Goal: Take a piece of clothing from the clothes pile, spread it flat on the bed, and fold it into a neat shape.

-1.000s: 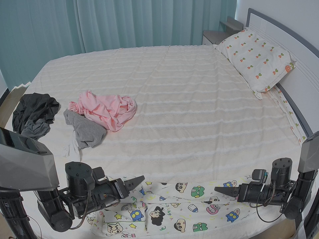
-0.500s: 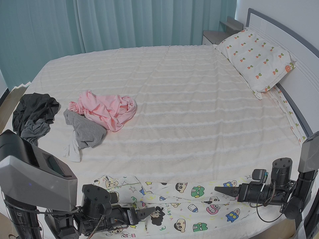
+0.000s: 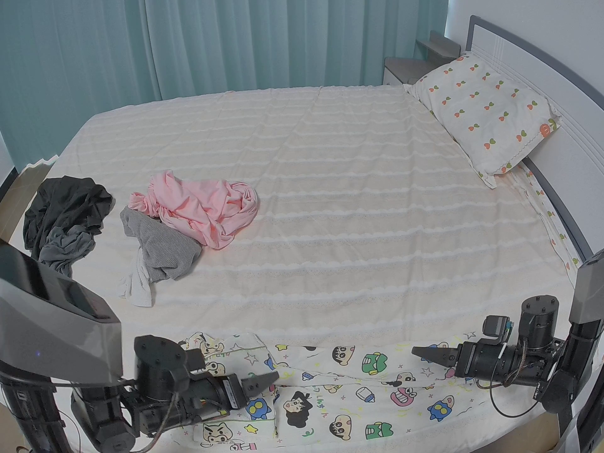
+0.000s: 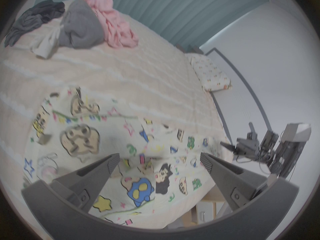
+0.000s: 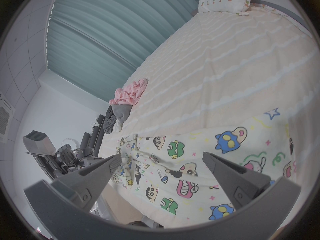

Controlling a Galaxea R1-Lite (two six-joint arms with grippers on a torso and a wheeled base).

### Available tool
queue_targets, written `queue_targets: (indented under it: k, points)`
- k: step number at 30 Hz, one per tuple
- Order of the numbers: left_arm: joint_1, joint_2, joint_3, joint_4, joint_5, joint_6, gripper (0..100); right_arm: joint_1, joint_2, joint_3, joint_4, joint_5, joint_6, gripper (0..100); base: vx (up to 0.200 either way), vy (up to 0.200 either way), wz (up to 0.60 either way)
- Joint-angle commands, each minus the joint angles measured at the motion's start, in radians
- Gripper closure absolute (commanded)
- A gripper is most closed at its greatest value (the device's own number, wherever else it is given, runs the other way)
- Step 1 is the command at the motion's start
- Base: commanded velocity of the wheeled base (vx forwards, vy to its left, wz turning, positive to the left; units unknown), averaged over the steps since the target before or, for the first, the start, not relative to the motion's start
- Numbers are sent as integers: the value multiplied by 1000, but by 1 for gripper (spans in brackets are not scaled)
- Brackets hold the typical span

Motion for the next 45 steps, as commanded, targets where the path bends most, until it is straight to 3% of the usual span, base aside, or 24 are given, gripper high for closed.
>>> queue_targets:
  k: [1, 4, 10, 15, 21, 24, 33, 37, 40, 43, 45]
  points:
    - [138, -204, 73, 4, -7, -3, 0, -110, -117, 18, 108, 0, -53, 0, 0, 0, 0]
    - [157, -247, 73, 9, 2, -72, 0, -133, -174, 18, 274, 14, -115, 0, 0, 0, 0]
    - [148, -253, 73, 9, 1, -106, 0, -142, -244, 18, 321, 8, -115, 0, -33, 0, 0]
    - [149, -235, 73, 10, 5, -130, 0, -251, -233, 18, 329, 11, -177, 0, -200, 0, 0]
    - [140, -221, 73, 9, 7, -135, 0, -375, -100, 18, 335, 48, -351, 0, -100, 0, 0]
    - [140, -221, 73, 9, 8, -132, 0, -385, -51, 8, 332, 81, -397, 0, 0, 0, 0]
    - [123, -219, 73, 10, 35, -132, 0, -409, 132, -211, 364, 81, -449, 0, 0, 0, 0]
    - [118, -219, 73, 10, 35, -132, 0, -426, 127, -304, 513, 81, -461, 0, 0, 0, 0]
    - [115, -219, 73, 10, 35, -135, 0, -448, 127, -361, 636, 86, -549, 0, 0, 0, 0]
    - [114, -219, 73, 10, 35, -137, 0, -461, 127, -369, 663, 101, -596, 0, 0, 0, 0]
    - [115, -218, 73, 10, 35, -137, 0, -461, 138, -374, 668, 153, -595, 0, 0, 0, 0]
